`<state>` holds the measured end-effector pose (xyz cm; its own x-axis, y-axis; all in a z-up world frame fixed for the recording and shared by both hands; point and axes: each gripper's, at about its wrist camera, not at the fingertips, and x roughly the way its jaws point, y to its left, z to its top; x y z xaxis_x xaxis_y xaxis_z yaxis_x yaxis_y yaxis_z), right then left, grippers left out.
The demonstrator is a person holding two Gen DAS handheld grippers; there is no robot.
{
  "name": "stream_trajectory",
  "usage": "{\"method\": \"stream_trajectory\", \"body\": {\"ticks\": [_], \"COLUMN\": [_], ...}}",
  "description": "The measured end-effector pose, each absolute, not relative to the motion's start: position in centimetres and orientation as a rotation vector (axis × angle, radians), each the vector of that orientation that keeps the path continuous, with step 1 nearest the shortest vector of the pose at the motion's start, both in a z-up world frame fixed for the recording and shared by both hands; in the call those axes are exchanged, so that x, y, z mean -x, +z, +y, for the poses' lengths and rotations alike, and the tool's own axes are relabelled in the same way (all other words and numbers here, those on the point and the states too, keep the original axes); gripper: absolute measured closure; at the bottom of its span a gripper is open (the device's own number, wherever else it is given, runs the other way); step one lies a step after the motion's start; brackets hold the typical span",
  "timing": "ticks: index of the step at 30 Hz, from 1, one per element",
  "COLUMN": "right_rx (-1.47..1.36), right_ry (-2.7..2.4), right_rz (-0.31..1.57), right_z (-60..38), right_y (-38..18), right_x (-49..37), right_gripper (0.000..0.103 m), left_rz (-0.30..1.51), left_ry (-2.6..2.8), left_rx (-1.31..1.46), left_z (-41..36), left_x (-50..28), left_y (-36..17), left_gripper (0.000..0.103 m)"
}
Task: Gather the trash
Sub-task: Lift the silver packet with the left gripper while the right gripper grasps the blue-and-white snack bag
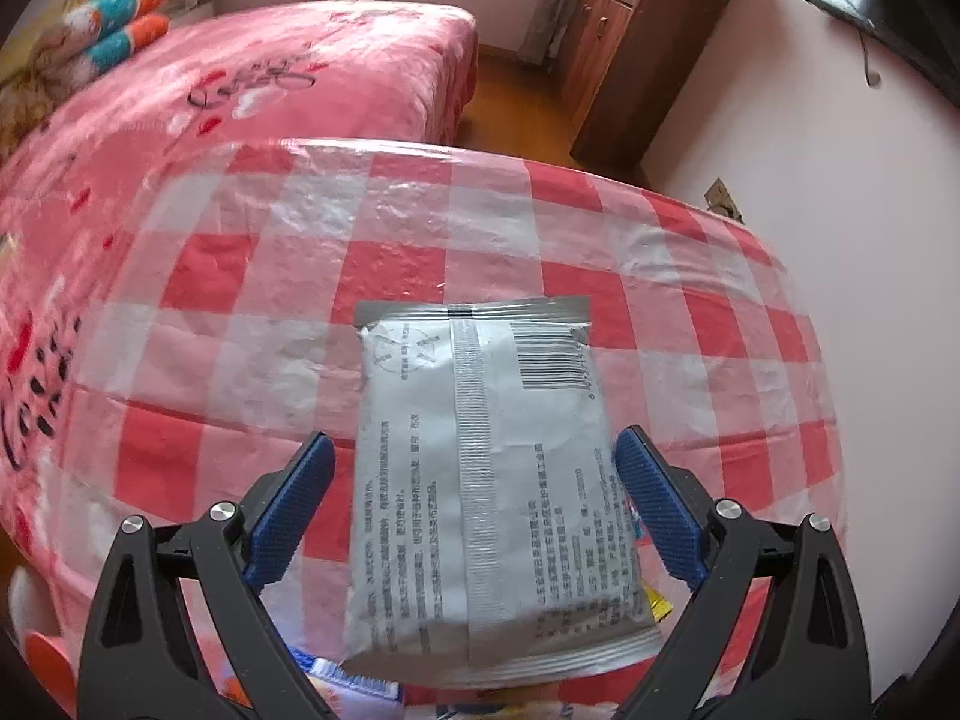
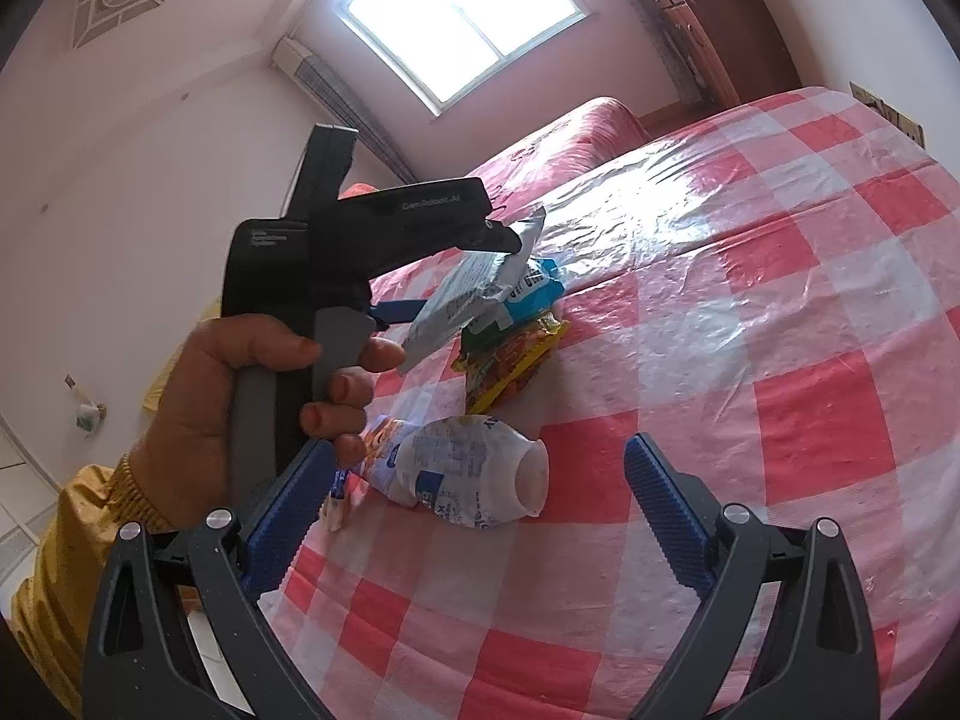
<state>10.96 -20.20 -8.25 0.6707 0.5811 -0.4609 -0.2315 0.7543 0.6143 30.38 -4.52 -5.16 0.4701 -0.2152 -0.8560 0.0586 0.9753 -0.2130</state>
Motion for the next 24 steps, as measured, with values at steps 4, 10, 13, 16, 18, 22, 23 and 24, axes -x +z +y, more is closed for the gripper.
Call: {"method": "stream_trajectory", "body": {"ticks": [4,10,13,16,18,22,23,24], "right_rx": [-0.555,-0.568,-0.575,-0.585,-0.590,-0.607,-0.614,-0.620], "right_ry": [0.488,0.491,0.485,0.469,0.457,0.417,0.403,0.390], "right_rz": [0.699,0.702,0.699,0.693,0.687,0.666,0.661,0.654], "right_z": [-20.3,-20.5,-20.8,-21.2,-21.7,-22.9,-23.4,-23.8], "right_y": [-8.3,-8.5,-8.5,-8.5,-8.4,-8.3,-8.3,-8.3], "right_x": [-11.0,-11.2,-11.2,-11.2,-11.1,-11.2,-11.2,-11.2], "right_gripper": [0.007,0.007,0.007,0.007,0.007,0.007,0.007,0.007], "left_rz": [1.112,1.121,1.118,1.126,1.133,1.155,1.161,1.168], "left_ry": [-0.172,-0.183,-0.192,-0.199,-0.213,-0.284,-0.299,-0.315], "left_rx": [0.252,0.292,0.265,0.263,0.252,0.202,0.199,0.197], "left_z": [-3.9,-4.0,-4.4,-4.5,-4.8,-6.4,-6.6,-6.9], "left_x": [-31.0,-30.7,-30.2,-29.9,-29.4,-27.2,-26.8,-26.3], "left_y": [-6.6,-8.1,-8.0,-8.0,-8.0,-7.9,-8.0,-8.0], "left_gripper": [0.008,0.018,0.024,0.025,0.026,0.026,0.026,0.026]}}
